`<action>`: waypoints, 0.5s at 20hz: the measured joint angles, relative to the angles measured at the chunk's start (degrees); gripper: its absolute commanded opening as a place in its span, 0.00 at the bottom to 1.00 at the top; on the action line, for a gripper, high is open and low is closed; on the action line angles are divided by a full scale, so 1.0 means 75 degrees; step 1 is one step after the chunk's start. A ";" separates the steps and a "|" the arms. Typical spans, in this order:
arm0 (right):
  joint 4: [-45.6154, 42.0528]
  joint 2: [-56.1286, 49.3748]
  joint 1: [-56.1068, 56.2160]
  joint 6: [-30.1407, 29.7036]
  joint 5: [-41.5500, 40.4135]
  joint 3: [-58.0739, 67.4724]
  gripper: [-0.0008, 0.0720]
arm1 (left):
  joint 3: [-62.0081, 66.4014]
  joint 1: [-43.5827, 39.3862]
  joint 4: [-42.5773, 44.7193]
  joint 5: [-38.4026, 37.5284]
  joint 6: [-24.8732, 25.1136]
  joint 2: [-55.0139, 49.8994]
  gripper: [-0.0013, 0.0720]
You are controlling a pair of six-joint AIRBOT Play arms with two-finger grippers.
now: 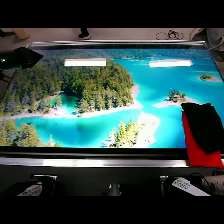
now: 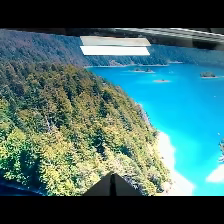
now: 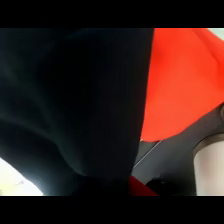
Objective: Fold the shirts.
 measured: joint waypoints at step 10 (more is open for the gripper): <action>-0.0239 0.0035 0.0172 -0.0682 -0.1769 0.0956 0.71 | 0.0055 -0.0184 0.0568 0.0073 -0.0090 -0.0102 0.05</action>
